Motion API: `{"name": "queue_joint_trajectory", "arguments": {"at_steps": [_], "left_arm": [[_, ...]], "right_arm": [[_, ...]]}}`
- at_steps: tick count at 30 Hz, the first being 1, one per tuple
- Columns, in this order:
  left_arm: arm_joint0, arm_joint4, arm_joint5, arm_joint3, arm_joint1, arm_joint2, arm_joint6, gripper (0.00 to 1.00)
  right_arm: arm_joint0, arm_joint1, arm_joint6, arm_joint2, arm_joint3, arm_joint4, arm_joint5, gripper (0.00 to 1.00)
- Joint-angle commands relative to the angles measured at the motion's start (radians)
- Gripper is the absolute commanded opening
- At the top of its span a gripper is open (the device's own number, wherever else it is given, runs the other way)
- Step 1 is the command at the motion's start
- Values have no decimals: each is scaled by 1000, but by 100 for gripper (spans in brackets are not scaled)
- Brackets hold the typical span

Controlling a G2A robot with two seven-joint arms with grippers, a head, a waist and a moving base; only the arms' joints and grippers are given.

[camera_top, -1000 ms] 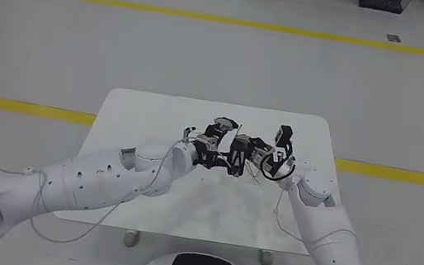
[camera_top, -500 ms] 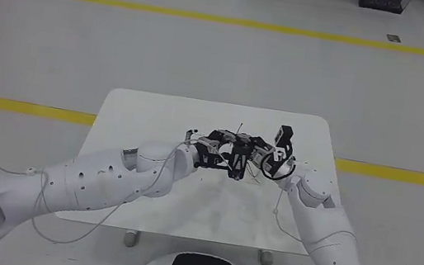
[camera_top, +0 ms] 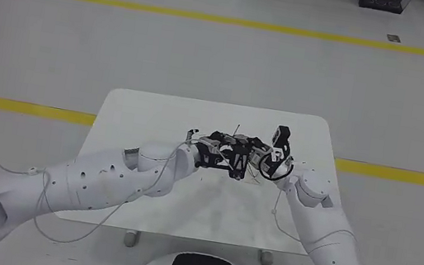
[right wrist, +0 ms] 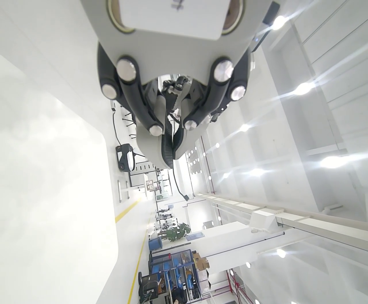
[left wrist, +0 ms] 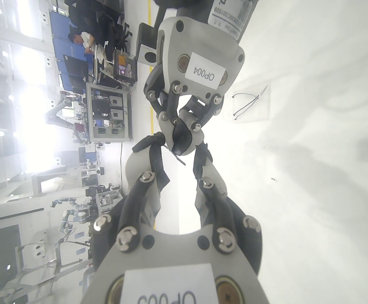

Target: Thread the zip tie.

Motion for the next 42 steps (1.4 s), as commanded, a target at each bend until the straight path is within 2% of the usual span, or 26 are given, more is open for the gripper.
{"name": "queue_joint_trajectory", "arguments": {"at_steps": [1, 19, 32, 42], "left_arm": [[-2, 0, 0, 1, -1, 0, -4, 25], [-10, 0, -16, -8, -6, 0, -37, 15], [-8, 0, -28, -3, -12, 0, -29, 14], [-7, 0, -32, 0, -15, 0, -31, 12]], "right_arm": [[-1, 1, 2, 1, 2, -2, 4, 0], [-11, 11, 22, 1, -8, 3, 13, 0], [-20, 16, 22, 6, -18, 16, -20, 0], [-23, 20, 27, 5, -23, 21, -23, 0]]}}
